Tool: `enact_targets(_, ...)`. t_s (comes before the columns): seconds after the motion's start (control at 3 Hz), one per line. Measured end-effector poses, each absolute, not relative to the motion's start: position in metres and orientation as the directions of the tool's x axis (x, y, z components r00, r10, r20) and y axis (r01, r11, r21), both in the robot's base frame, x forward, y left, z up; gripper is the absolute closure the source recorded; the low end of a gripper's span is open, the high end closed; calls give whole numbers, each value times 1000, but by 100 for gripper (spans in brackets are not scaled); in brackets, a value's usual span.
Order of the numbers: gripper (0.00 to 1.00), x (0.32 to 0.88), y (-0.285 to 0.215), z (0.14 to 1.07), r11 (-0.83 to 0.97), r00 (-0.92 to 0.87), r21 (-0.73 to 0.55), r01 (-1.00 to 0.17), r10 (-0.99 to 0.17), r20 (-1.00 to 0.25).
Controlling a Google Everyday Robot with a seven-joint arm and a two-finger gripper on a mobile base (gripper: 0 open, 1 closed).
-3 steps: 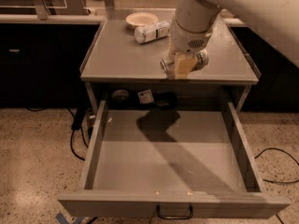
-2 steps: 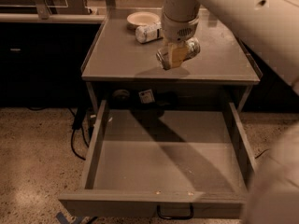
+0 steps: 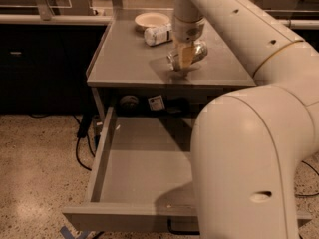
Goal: Pick 7up can from top drawer and place on counter
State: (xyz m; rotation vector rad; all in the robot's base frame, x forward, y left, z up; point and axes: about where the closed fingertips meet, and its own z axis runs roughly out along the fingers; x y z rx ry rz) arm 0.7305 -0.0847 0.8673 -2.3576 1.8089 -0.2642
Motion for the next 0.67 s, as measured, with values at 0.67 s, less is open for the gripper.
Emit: enact_targets(0.67,81,763,-77,872,-191,244,-304,-933,-959,-145)
